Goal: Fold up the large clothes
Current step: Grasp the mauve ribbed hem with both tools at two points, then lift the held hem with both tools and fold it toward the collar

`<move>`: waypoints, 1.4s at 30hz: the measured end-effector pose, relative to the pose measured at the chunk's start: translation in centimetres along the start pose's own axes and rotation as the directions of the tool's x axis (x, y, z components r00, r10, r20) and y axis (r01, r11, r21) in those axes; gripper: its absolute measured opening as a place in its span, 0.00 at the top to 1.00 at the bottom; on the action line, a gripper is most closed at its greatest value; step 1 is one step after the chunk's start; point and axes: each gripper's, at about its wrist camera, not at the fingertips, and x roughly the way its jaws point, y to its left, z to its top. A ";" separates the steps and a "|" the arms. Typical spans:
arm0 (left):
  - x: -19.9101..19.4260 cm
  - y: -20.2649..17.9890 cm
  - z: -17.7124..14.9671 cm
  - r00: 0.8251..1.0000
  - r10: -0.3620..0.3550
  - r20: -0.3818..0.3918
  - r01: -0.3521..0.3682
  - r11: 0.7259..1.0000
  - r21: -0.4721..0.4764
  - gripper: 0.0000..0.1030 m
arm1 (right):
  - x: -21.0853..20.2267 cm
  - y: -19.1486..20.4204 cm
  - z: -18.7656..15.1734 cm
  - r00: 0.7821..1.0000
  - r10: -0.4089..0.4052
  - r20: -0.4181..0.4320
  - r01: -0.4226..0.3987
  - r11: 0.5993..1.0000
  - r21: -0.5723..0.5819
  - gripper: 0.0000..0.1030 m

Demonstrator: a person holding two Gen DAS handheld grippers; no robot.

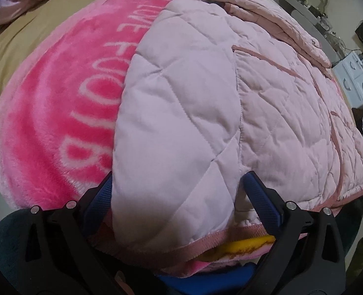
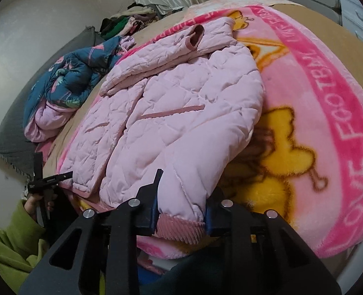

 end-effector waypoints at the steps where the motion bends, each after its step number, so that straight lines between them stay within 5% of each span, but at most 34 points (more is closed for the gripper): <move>1: 0.0 -0.1 0.0 1.000 -0.001 0.001 0.001 1.000 0.003 0.10 | 0.3 -0.1 -0.1 1.000 -0.003 -0.015 0.003 1.000 0.002 0.68; 3: 0.0 -0.5 0.1 1.000 -0.015 0.004 0.015 1.000 0.012 0.20 | 0.7 -0.1 -0.5 0.999 -0.008 -0.045 0.009 1.000 0.002 0.56; 7: -0.3 -1.3 0.0 1.000 -0.017 0.014 0.016 0.998 0.055 0.34 | 1.4 0.1 -1.2 0.995 -0.038 -0.092 0.037 0.999 -0.013 0.48; 21: -1.8 -2.4 -0.2 0.996 -0.075 0.047 0.069 0.992 0.107 0.82 | 2.5 -2.0 -2.5 0.984 -0.086 -0.155 0.092 0.995 0.032 0.48; 29: -3.6 -2.5 0.2 0.991 -0.115 0.072 0.106 0.987 0.121 0.85 | 2.0 -1.7 -2.7 0.989 -0.057 -0.137 0.060 0.998 0.022 0.53; 32: -2.9 -2.3 -0.3 0.994 -0.096 0.046 0.090 0.988 0.127 0.78 | 1.6 -1.3 -2.6 0.992 -0.049 -0.119 0.049 0.999 0.000 0.68; 38: -1.6 -2.3 -1.1 0.998 -0.057 0.021 0.054 0.988 0.143 0.67 | 1.7 -1.4 -2.5 0.994 -0.044 -0.101 0.046 0.999 0.014 0.72; 42: -2.6 -3.0 -1.1 0.997 -0.030 0.071 0.018 0.986 0.168 0.88 | 1.0 -0.3 -2.4 0.998 -0.054 -0.034 0.053 0.999 -0.008 0.80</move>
